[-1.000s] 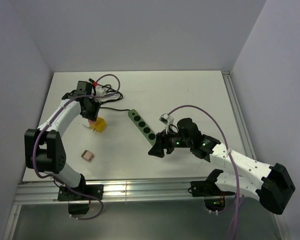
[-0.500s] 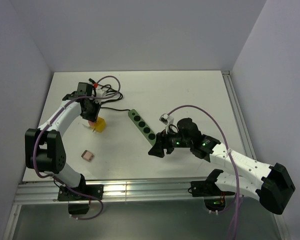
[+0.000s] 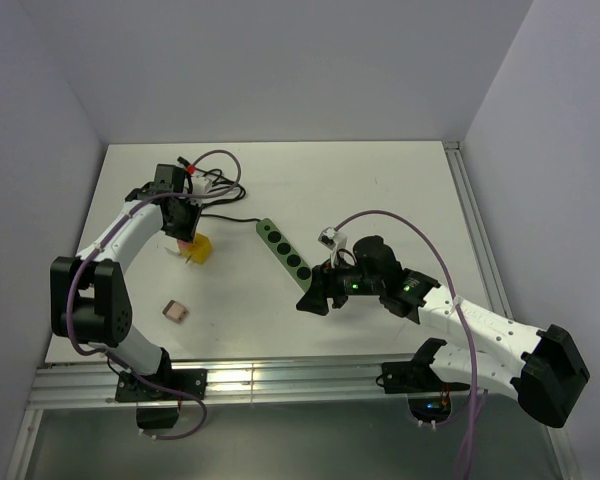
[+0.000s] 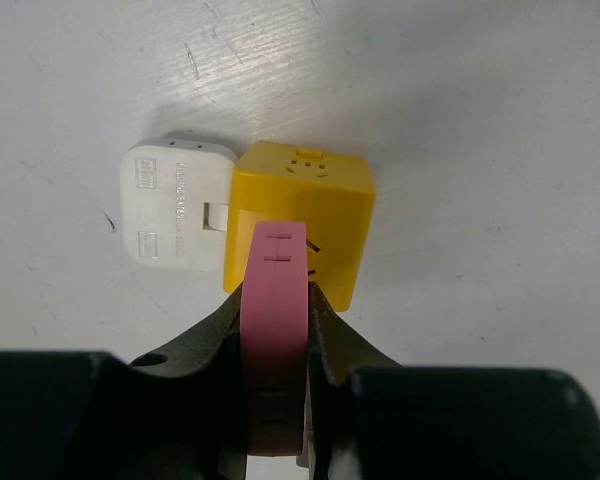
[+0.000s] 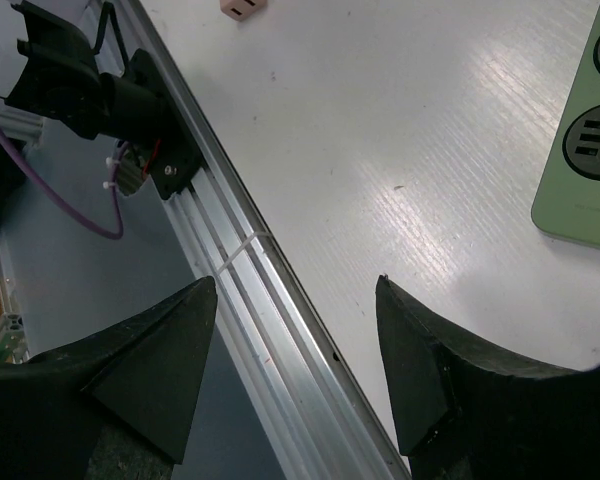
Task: Insert the plug
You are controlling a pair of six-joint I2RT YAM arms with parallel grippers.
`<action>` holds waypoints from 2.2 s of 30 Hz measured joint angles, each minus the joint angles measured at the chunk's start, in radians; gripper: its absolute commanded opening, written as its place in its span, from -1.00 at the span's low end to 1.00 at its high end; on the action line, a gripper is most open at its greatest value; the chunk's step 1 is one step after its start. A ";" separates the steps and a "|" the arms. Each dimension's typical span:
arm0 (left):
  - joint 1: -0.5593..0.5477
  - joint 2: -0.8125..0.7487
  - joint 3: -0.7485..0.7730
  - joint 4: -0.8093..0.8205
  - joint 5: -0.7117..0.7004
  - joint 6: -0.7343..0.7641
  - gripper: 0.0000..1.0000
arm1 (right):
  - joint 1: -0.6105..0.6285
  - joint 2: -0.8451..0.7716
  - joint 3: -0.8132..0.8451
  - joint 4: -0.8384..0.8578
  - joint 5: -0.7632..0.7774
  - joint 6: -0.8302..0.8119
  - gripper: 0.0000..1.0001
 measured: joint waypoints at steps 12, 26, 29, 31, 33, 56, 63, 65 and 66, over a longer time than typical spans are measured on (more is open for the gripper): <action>0.000 0.008 0.000 0.001 -0.001 0.014 -0.99 | 0.000 0.003 0.000 0.000 0.000 0.000 0.43; 0.011 0.063 0.032 0.040 0.001 0.039 -1.00 | 0.000 0.003 0.000 0.000 -0.001 0.000 0.43; 0.020 0.069 -0.003 0.084 0.002 0.045 -0.99 | 0.000 0.003 0.000 0.000 -0.002 0.000 0.43; 0.025 0.066 -0.009 0.093 0.005 0.048 -0.99 | 0.000 0.003 0.000 0.000 -0.005 0.000 0.43; 0.032 0.066 -0.009 0.095 0.013 0.048 -1.00 | 0.000 0.003 0.000 0.000 -0.005 0.000 0.43; 0.079 0.075 -0.039 0.201 0.076 0.029 -0.25 | 0.000 0.003 0.000 0.000 -0.008 0.000 0.43; 0.083 0.055 -0.059 0.201 0.055 0.003 0.93 | 0.000 0.003 0.000 0.000 -0.006 0.000 0.43; 0.082 0.048 -0.086 0.180 0.055 -0.005 0.99 | 0.000 0.005 0.000 0.000 -0.004 0.000 0.43; 0.082 0.040 -0.098 0.170 0.057 -0.005 0.99 | 0.000 0.006 0.000 0.000 -0.003 0.000 0.43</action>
